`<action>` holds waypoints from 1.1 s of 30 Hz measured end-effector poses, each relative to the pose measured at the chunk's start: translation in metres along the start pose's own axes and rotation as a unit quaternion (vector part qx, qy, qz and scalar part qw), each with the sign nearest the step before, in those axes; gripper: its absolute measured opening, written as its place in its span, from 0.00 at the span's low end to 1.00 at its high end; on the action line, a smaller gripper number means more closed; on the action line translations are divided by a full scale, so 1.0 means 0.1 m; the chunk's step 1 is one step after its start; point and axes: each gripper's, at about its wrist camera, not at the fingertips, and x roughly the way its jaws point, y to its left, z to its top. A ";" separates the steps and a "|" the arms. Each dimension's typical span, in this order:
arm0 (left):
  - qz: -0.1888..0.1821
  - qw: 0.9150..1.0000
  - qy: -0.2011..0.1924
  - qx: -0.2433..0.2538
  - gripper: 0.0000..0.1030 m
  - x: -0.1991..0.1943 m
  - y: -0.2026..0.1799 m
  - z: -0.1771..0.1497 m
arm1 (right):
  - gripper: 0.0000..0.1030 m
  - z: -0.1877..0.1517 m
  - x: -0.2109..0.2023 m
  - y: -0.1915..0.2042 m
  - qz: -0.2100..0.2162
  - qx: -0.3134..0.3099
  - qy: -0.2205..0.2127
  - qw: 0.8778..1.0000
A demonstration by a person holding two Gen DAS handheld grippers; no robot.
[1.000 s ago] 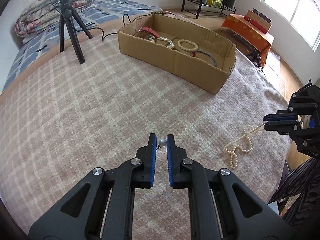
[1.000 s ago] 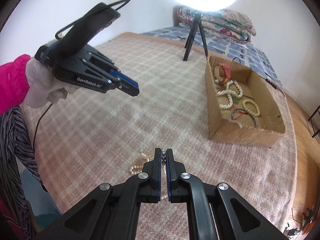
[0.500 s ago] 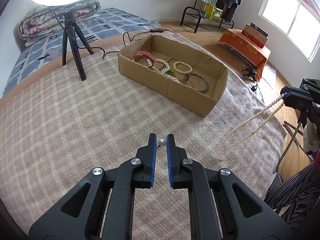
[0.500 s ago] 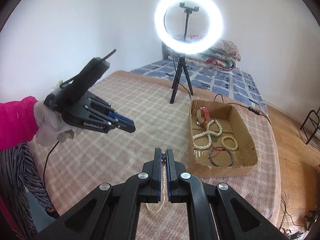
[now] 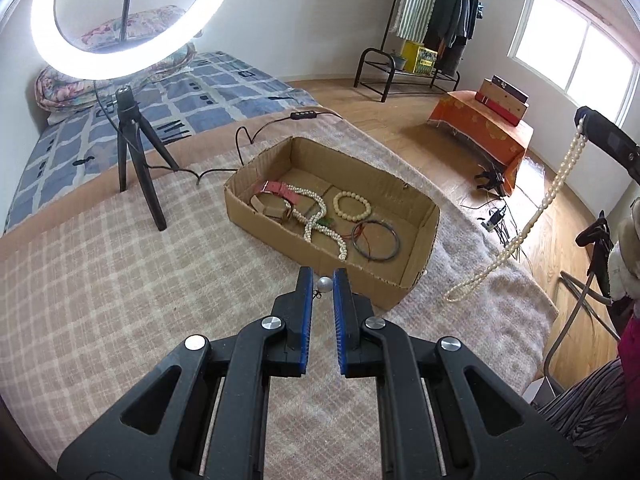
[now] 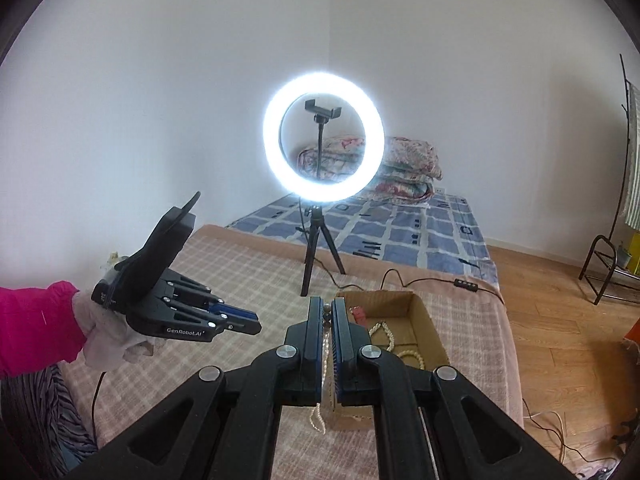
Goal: Organize jewelry
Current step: 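Carry pearl in left tool to the box while right tool lifts strand over it, then open left tool releasing pearl into box while right tool lowers and releases strand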
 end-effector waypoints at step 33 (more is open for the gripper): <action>-0.061 0.998 0.027 0.019 0.08 0.87 -0.54 0.19 | 0.01 0.29 1.47 -0.93 -0.066 -0.004 0.056 0.996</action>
